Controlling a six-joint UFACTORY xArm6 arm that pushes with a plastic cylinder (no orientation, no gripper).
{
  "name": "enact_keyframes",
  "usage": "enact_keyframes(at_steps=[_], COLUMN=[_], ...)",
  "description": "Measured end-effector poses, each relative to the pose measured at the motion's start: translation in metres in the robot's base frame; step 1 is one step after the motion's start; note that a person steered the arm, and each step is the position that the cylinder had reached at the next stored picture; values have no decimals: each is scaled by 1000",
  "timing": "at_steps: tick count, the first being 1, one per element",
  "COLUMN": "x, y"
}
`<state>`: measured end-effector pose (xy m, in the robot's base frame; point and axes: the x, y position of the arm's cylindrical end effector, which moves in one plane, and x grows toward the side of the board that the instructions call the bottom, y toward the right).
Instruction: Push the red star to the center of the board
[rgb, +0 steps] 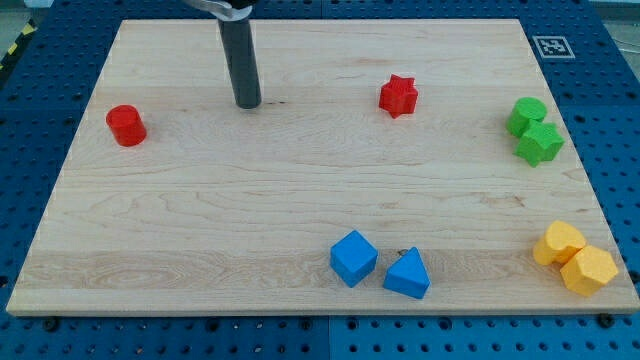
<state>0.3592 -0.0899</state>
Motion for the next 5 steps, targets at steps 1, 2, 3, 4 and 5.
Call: enact_keyframes(at_steps=[1,2,3,4,5], x=[-3,-5,-6,-23,-47], y=[27,53,65,83,98])
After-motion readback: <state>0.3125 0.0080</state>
